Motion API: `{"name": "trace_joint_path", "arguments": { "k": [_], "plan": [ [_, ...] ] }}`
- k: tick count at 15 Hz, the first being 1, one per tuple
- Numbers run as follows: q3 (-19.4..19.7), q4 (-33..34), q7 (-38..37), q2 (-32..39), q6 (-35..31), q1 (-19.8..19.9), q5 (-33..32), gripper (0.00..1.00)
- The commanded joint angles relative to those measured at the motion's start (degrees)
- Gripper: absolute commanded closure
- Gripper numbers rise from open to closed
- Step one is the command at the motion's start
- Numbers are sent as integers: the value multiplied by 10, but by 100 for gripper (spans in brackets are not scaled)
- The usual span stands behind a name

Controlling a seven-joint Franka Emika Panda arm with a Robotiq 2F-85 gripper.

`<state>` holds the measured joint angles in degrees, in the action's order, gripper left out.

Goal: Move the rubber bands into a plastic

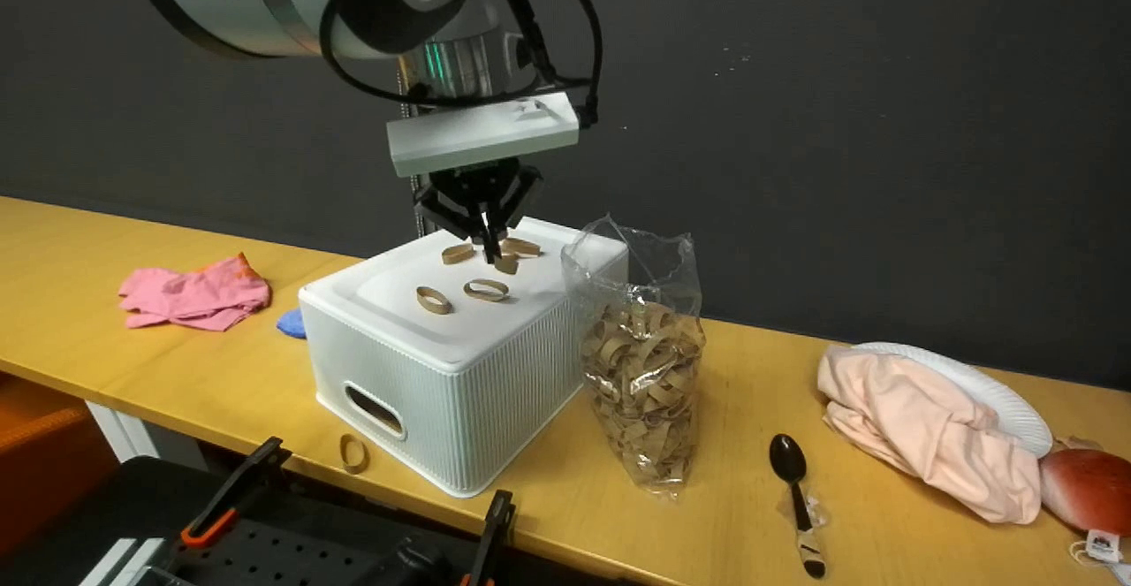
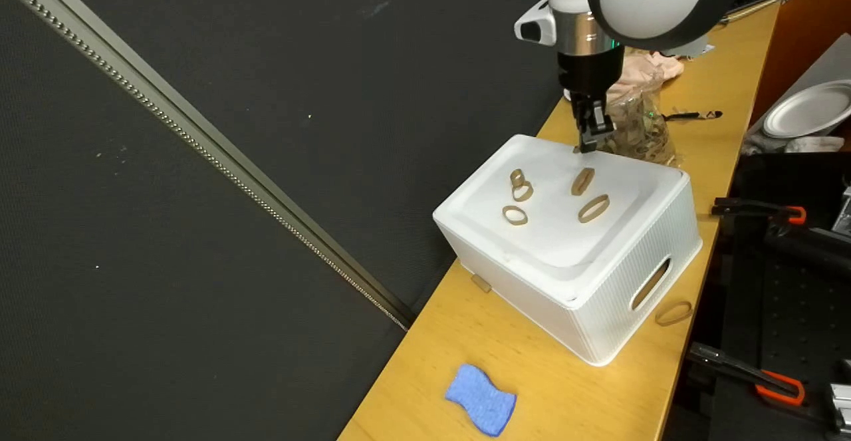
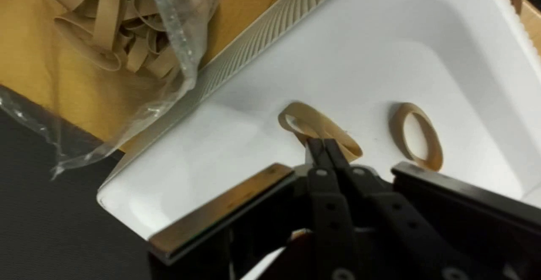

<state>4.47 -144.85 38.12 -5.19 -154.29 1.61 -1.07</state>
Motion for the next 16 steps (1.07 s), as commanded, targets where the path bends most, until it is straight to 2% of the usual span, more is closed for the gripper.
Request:
{"name": "trace_joint_path", "arguments": {
  "k": [1, 9, 16],
  "plan": [
    [13, 10, -14, -20, 0, 15, -26, 100],
    [53, 29, -30, -46, -1, 57, -63, 100],
    [65, 24, -63, -44, 0, 76, -92, 100]
  ]
}}
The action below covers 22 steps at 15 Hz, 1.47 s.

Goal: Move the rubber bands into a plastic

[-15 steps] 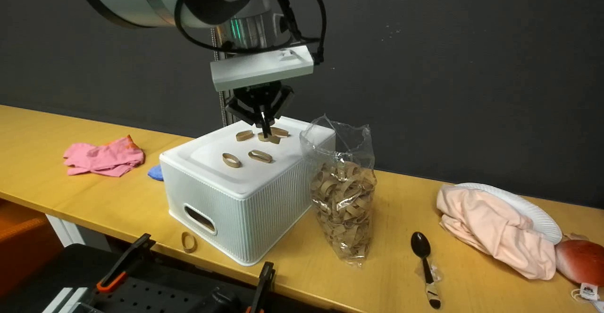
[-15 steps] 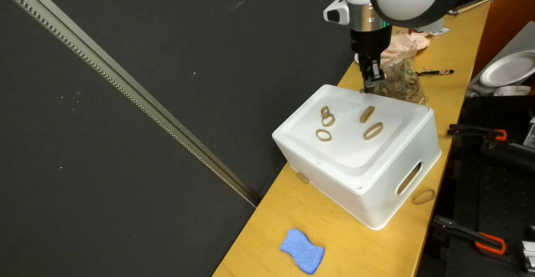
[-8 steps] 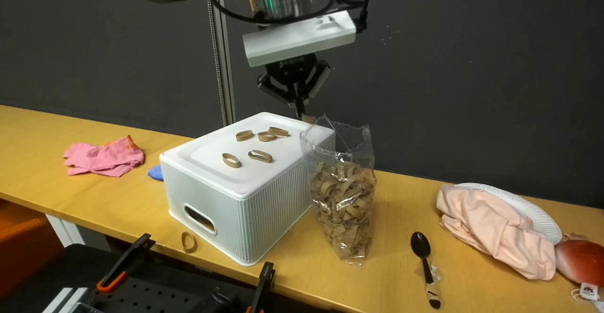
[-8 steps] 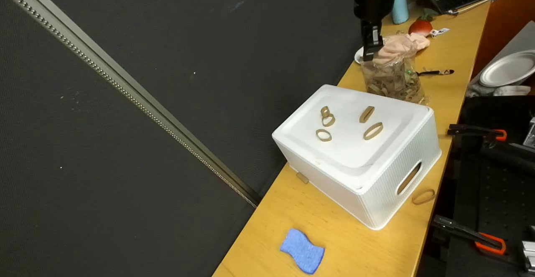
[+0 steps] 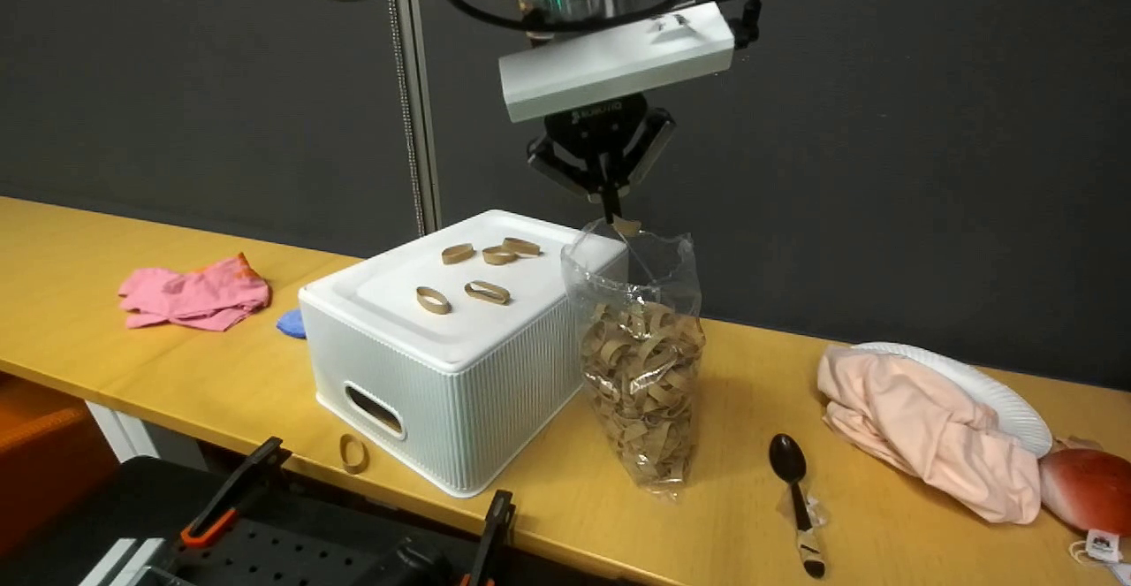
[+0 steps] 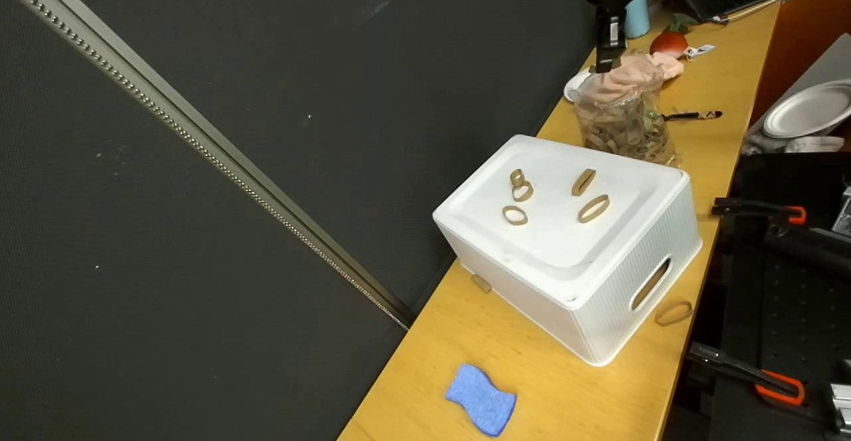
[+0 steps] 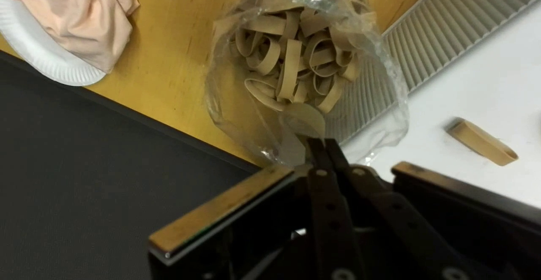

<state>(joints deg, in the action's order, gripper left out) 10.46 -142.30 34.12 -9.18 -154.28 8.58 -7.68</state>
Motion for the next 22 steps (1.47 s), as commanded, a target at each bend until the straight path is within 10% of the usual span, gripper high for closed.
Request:
{"name": "trace_joint_path", "arguments": {
  "k": [1, 2, 13, 22],
  "plan": [
    [6, -2, -26, -3, -1, 7, -27, 98],
    [5, -2, -33, -5, 1, 8, -30, 73],
    [-12, 7, 1, 11, 14, -56, 43, 2],
    [-8, 69, 134, 56, 146, -85, 211, 0]
  ]
}}
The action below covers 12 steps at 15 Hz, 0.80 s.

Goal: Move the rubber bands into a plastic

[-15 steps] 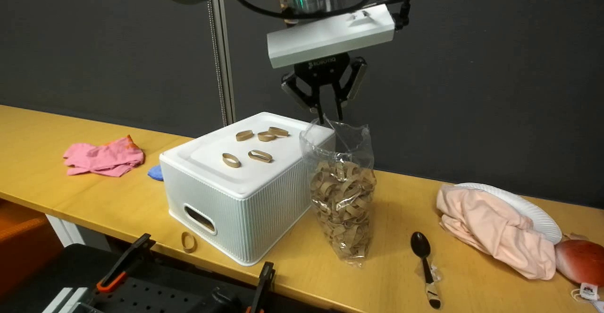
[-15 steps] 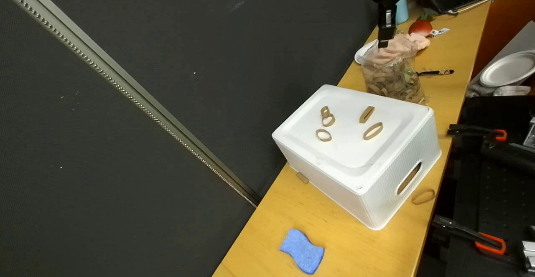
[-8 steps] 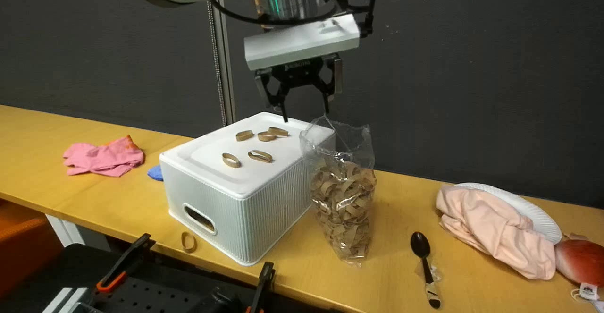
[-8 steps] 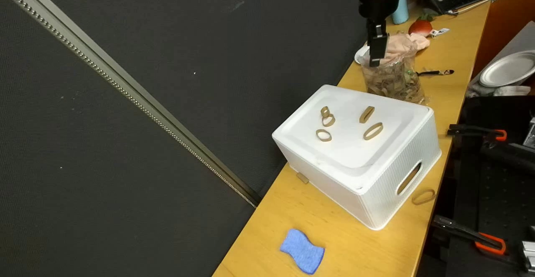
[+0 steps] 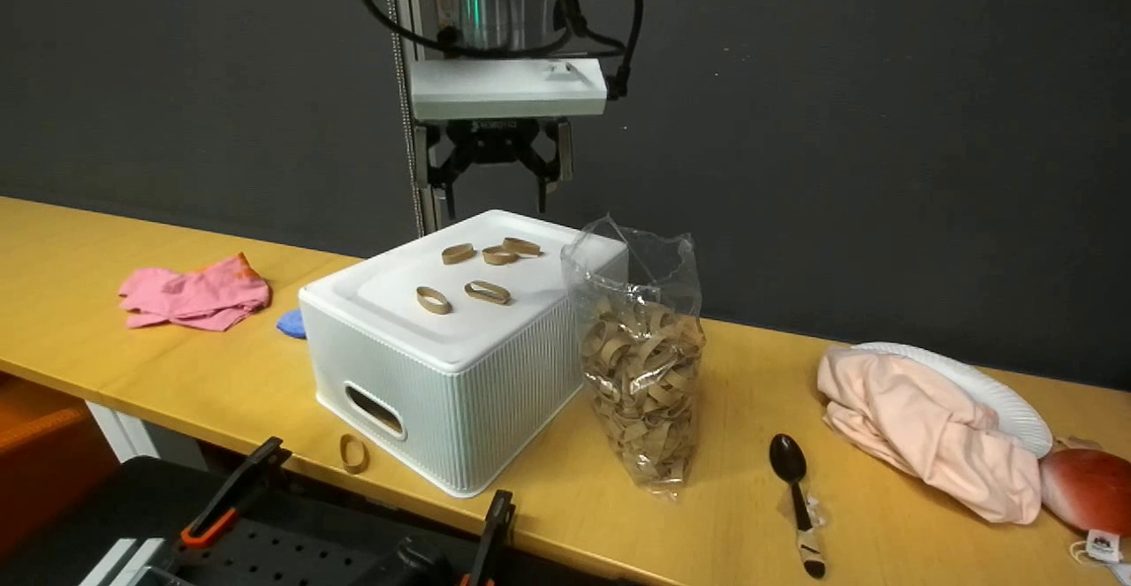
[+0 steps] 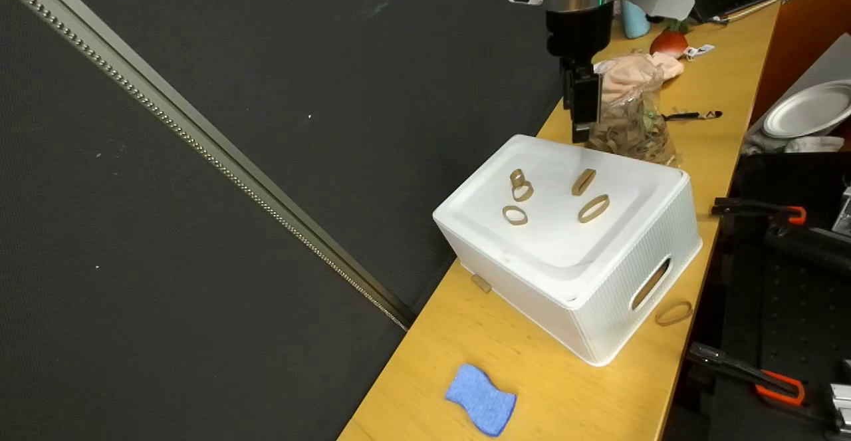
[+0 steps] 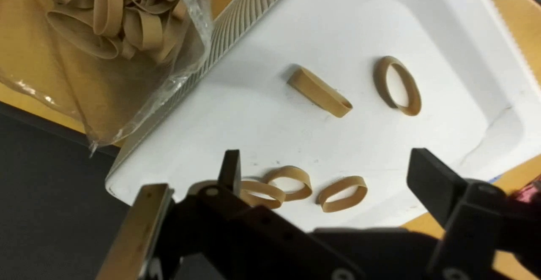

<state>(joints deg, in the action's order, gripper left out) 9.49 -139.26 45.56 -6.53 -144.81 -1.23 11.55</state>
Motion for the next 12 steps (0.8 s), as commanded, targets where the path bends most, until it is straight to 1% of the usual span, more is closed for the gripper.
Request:
{"name": "trace_joint_path", "arguments": {
  "k": [1, 5, 12],
  "plan": [
    [0, 45, 19, 37, 61, 17, 17, 0],
    [-15, 66, 5, 84, 76, 28, 5, 0],
    [-48, 64, -6, 121, 48, 35, -17, 0]
  ]
}}
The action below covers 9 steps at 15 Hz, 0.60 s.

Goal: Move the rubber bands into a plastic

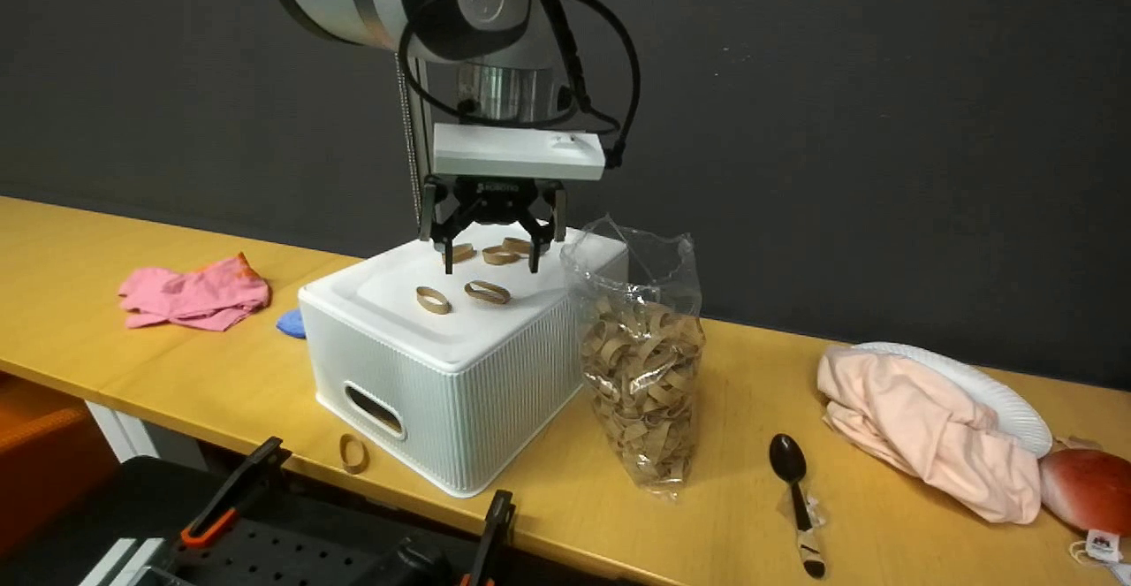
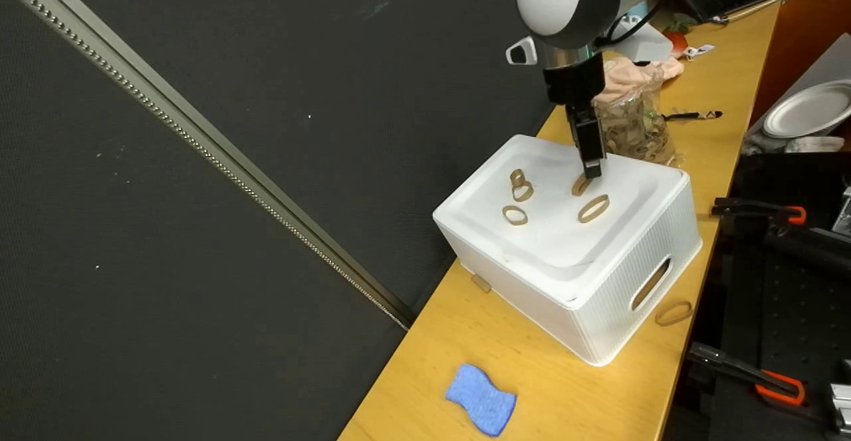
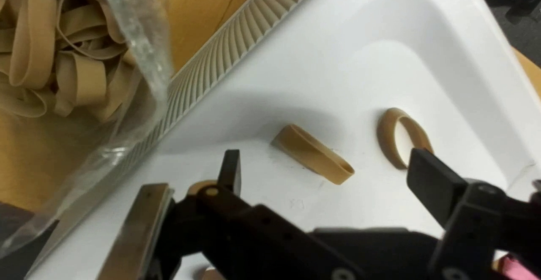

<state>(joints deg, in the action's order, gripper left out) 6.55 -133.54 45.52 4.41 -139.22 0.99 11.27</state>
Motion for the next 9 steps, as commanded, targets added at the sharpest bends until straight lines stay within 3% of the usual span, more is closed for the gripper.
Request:
{"name": "trace_joint_path", "arguments": {
  "k": [1, 9],
  "plan": [
    [-22, 7, -5, 13, -8, 13, -15, 0],
    [-39, 2, -5, 31, -31, 14, -27, 0]
  ]
}}
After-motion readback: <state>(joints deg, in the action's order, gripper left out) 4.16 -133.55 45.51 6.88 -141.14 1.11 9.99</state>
